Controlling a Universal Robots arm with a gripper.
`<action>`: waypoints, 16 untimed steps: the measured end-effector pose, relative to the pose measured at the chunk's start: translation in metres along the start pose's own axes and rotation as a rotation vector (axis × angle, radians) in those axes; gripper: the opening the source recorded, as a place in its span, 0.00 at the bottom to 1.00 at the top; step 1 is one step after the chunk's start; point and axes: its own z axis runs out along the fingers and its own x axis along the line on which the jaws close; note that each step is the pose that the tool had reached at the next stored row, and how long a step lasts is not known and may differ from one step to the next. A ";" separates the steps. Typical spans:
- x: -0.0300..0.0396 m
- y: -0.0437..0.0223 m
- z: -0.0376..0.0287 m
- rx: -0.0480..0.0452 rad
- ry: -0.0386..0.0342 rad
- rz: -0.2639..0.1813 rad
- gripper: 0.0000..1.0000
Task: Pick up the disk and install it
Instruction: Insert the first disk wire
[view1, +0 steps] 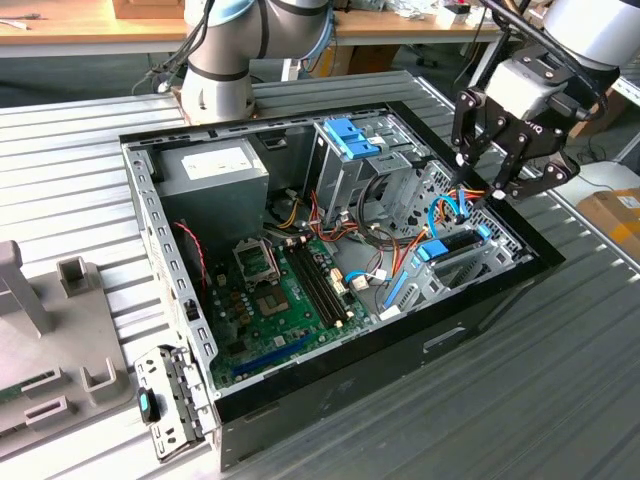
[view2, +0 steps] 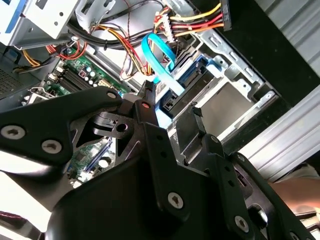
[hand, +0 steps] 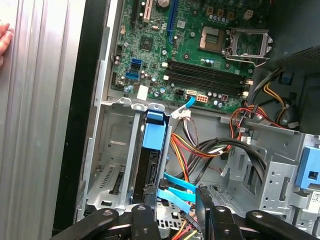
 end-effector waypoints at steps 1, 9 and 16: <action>0.0002 -0.0014 0.0001 -0.0003 -0.0003 -0.005 0.44; 0.0023 -0.0155 0.0008 -0.0040 -0.0041 -0.063 0.44; 0.0050 -0.0300 0.0020 -0.0105 -0.0107 -0.169 0.44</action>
